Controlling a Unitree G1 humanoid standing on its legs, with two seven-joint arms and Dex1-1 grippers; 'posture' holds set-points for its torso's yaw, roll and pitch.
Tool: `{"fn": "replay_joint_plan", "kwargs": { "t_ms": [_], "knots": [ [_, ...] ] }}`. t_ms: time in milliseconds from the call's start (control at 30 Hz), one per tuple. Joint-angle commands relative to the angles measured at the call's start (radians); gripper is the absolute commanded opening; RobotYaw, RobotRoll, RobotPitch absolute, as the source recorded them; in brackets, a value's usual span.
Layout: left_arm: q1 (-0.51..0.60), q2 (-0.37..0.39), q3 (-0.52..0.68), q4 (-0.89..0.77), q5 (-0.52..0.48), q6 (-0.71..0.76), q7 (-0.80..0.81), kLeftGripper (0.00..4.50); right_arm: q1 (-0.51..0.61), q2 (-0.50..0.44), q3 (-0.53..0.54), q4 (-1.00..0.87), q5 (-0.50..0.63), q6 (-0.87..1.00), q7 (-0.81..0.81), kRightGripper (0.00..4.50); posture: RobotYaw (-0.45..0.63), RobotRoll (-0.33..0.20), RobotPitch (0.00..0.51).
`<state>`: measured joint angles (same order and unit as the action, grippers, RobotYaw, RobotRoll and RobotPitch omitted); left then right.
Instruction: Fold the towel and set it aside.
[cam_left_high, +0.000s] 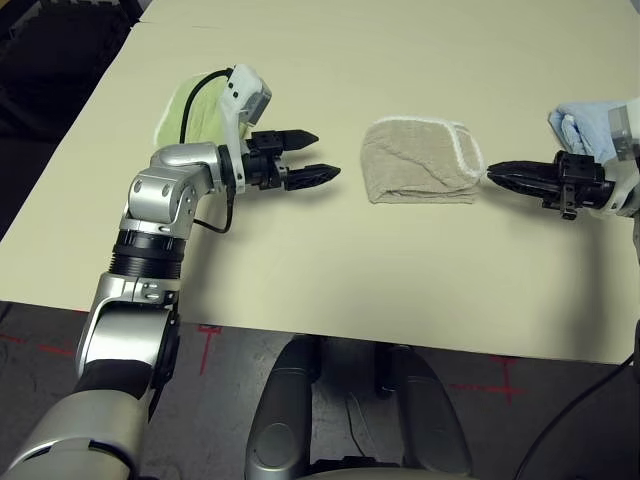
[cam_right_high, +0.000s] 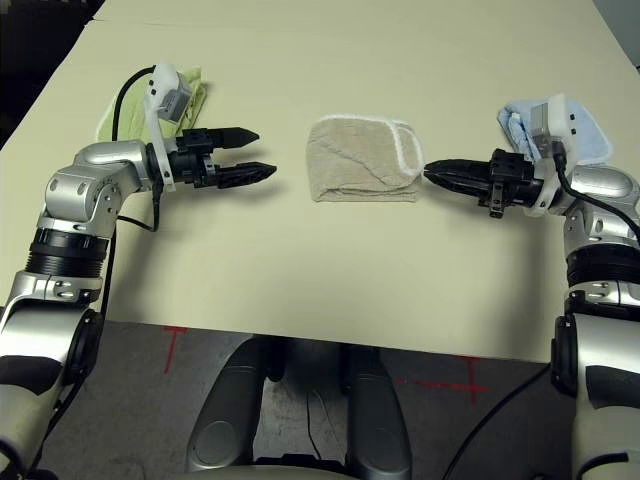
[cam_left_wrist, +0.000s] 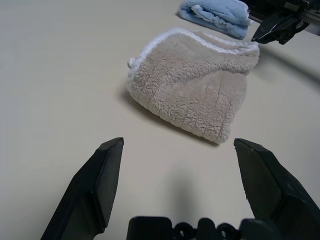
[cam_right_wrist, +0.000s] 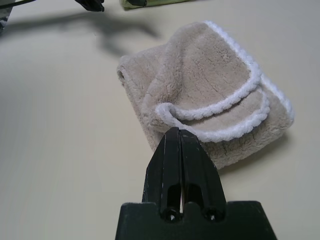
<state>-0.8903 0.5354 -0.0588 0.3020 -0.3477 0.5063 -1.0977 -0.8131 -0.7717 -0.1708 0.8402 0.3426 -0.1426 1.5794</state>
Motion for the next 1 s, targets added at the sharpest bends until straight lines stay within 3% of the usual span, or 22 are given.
{"fn": "replay_joint_plan", "kwargs": {
  "t_ms": [33, 300, 433, 767, 1000],
  "knots": [
    [0.015, 0.017, -0.023, 0.001, 0.033, -0.06, -0.029, 4.5, 0.012, -0.018, -0.017, 0.039, 0.002, -0.026, 0.013, 0.06, 0.02, 0.0, 0.338],
    [0.048, 0.002, -0.043, 0.028, 0.073, -0.26, -0.087, 4.5, -0.004, -0.013, -0.013, 0.089, -0.004, -0.062, 0.017, 0.06, 0.02, 0.0, 0.336],
    [0.062, -0.008, -0.034, 0.031, 0.058, -0.338, -0.133, 3.66, -0.006, -0.011, -0.013, 0.099, -0.005, -0.072, 0.019, 0.0, 0.02, 0.0, 0.335],
    [0.036, -0.013, -0.033, 0.044, 0.053, -0.374, -0.187, 0.04, -0.03, -0.001, -0.012, 0.11, -0.002, -0.07, 0.012, 0.0, 0.02, 0.0, 0.335],
    [-0.054, -0.1, -0.023, 0.111, 0.043, -0.321, -0.138, 0.04, -0.118, 0.079, -0.016, 0.085, 0.023, 0.003, -0.056, 0.0, 0.03, 0.0, 0.338]
  ]
}}
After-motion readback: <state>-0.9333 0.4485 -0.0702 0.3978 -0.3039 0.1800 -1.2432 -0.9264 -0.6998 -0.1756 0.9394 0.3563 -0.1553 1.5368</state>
